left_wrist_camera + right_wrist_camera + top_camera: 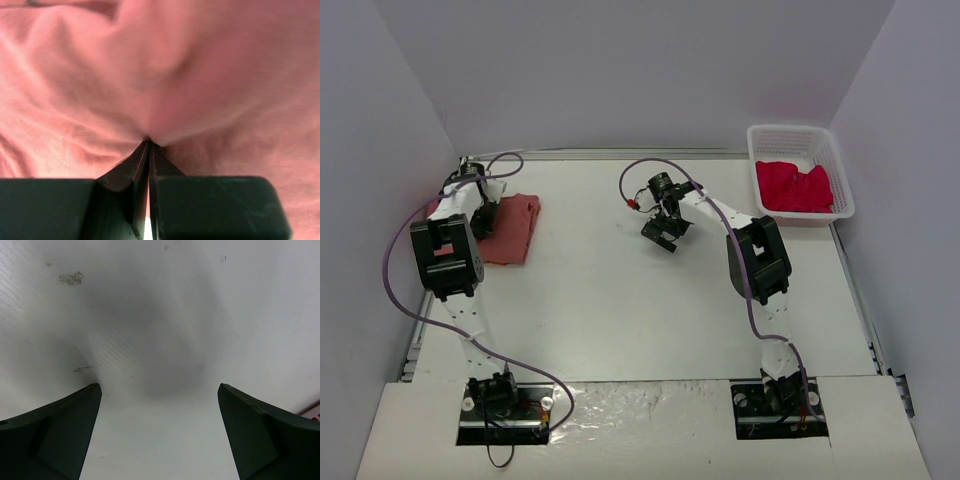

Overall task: Fold and stack the t-shirts
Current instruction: Put the neatly folded tshirt into the corner of the board with the left arm

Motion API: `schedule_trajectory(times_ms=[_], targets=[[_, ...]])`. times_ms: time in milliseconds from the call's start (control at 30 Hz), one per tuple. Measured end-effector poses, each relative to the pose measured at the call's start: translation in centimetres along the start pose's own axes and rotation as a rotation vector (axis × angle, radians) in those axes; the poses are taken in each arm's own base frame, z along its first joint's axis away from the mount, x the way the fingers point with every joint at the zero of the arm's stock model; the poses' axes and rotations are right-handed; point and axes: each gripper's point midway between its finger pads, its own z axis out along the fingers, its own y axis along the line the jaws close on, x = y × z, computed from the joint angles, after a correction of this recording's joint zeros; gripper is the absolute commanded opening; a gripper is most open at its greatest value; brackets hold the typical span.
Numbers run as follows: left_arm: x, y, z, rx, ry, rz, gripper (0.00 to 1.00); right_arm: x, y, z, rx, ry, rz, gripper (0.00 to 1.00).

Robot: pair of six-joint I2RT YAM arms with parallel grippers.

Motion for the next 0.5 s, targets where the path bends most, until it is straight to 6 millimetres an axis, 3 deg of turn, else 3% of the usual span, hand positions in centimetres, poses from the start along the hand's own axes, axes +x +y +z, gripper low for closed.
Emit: schedule_trajectory(times_ms=[300, 500], targets=[[-0.4, -3.2, -0.5, -0.008, 0.009, 0.054, 0.02, 0.0, 0.0, 0.0, 0.0, 0.001, -0.007, 1.0], [-0.7, -4.1, -0.6, -0.003, 0.008, 0.048, 0.02, 0.0, 0.0, 0.0, 0.0, 0.001, -0.007, 1.0]])
